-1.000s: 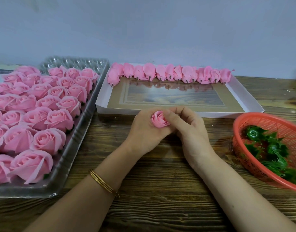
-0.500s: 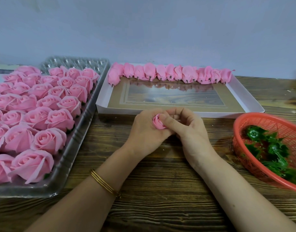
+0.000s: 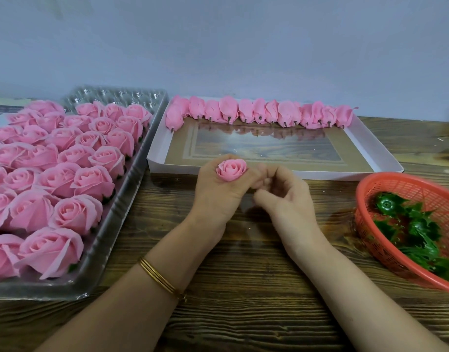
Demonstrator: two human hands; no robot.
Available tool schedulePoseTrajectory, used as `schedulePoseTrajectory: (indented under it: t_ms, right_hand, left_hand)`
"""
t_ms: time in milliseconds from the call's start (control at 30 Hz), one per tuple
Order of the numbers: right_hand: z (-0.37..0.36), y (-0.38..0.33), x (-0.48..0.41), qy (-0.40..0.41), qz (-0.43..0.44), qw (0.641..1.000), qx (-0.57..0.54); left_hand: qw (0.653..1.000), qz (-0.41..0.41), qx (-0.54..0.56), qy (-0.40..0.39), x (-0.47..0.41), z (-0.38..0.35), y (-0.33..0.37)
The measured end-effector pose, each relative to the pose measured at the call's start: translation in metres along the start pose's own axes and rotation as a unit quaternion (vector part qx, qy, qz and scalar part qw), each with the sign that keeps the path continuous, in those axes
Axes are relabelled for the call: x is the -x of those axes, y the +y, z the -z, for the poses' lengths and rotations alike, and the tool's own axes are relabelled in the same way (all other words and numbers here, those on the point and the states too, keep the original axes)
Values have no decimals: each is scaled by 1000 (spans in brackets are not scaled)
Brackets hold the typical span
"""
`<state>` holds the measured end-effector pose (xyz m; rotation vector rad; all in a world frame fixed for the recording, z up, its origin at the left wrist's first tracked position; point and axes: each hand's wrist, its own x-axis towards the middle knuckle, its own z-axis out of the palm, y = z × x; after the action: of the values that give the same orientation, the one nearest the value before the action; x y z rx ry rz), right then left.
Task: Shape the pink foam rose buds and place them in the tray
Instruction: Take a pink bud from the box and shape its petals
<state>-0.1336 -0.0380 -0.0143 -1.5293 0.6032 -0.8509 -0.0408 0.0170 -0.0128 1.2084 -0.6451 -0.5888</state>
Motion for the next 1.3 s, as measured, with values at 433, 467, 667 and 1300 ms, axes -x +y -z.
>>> schedulePoseTrajectory:
  t_ms: [433,467,667,1300]
  right_hand:
    - [-5,9,7,3,139,967,216]
    - [-4,9,7,3,133,968,212]
    - [-3,10,5,-7,112,976,189]
    - [0,-4,5,-95,-36,992,-70]
  left_hand:
    - [996,57,62,-3,8,-9,6]
    - [996,58,63,-6,8,-9,6]
    - [996,53,57,-33,5,-7,9]
    - [988,79,107,-78,-2,2,2]
